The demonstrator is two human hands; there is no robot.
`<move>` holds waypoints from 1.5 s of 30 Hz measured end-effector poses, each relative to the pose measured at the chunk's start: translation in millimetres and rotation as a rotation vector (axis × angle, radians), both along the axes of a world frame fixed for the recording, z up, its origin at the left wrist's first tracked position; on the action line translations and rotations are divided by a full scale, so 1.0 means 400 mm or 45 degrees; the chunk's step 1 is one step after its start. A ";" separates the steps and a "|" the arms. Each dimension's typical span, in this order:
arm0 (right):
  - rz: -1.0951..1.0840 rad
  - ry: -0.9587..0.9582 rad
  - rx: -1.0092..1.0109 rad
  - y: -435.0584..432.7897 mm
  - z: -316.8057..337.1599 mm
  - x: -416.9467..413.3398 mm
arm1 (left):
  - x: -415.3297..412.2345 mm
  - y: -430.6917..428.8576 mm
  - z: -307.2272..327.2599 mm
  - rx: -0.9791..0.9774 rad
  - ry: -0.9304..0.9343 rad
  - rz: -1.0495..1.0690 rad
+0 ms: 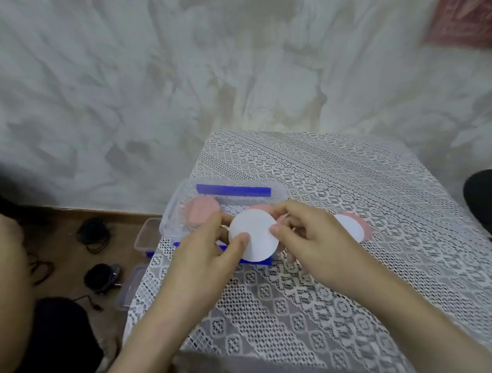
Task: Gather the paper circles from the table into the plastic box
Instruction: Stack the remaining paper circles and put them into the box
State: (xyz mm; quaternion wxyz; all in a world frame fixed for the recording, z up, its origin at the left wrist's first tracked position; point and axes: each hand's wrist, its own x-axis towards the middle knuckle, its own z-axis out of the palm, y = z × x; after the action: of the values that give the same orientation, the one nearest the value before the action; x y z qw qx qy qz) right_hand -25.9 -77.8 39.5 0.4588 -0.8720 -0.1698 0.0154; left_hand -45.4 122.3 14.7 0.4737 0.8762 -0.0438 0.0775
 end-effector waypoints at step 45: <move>0.288 -0.233 -1.098 0.298 -0.013 0.274 | 0.081 0.182 0.003 0.405 -0.017 0.318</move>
State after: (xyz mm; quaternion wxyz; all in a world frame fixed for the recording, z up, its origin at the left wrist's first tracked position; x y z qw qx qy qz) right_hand 83.6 41.4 34.2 0.0322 -0.9572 -0.2819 0.0574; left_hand -13.0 195.2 15.8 0.3159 0.9380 0.0503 0.1337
